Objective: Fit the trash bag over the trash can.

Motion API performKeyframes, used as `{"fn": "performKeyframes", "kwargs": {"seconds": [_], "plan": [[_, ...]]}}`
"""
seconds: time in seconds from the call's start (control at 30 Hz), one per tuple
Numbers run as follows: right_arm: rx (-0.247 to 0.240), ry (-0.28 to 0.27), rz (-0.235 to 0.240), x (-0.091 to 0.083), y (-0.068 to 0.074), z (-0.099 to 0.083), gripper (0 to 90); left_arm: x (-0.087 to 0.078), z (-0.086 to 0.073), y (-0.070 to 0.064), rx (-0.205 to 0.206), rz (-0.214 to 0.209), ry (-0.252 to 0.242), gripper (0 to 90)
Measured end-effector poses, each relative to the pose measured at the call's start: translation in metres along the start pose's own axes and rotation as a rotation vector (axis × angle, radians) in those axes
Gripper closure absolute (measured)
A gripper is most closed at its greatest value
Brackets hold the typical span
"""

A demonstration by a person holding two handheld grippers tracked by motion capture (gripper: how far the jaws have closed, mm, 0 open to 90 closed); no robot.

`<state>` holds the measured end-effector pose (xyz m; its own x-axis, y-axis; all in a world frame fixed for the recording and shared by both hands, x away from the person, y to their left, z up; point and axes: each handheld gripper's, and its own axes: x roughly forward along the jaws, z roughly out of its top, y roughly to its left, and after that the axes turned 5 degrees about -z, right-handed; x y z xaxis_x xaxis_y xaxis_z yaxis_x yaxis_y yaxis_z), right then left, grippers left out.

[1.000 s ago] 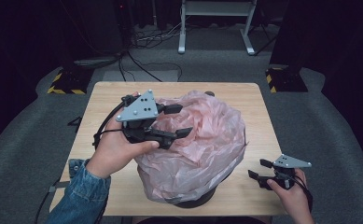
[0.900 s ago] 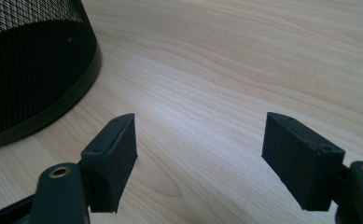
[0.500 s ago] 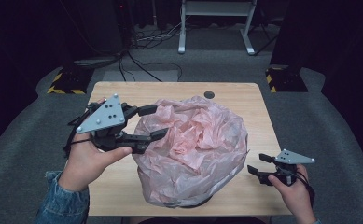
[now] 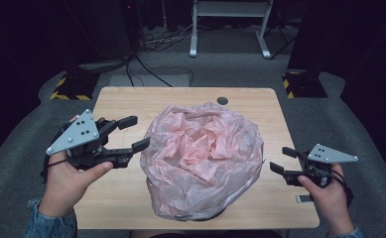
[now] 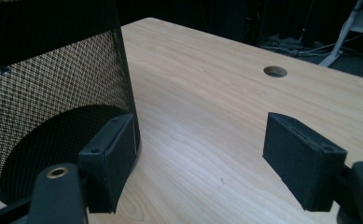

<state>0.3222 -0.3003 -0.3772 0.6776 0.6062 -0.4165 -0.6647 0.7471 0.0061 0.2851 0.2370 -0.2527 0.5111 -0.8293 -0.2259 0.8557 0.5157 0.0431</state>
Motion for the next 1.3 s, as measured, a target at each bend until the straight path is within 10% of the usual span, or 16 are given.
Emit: {"fn": "performKeyframes", "kwargs": {"seconds": [0.5,1.03,1.3], "plan": [[0.042,-0.082,0.058,-0.009,0.006,0.038,20.6,-0.014,-0.044,0.013,-0.161,0.132,0.022,34.1],[0.03,-0.226,0.122,-0.019,0.033,0.085,20.4,0.003,-0.073,0.005,-0.17,0.07,0.054,32.7],[-0.03,-0.159,0.159,-0.008,0.051,0.077,21.7,0.013,-0.081,-0.002,-0.158,0.007,0.108,33.5]]}}
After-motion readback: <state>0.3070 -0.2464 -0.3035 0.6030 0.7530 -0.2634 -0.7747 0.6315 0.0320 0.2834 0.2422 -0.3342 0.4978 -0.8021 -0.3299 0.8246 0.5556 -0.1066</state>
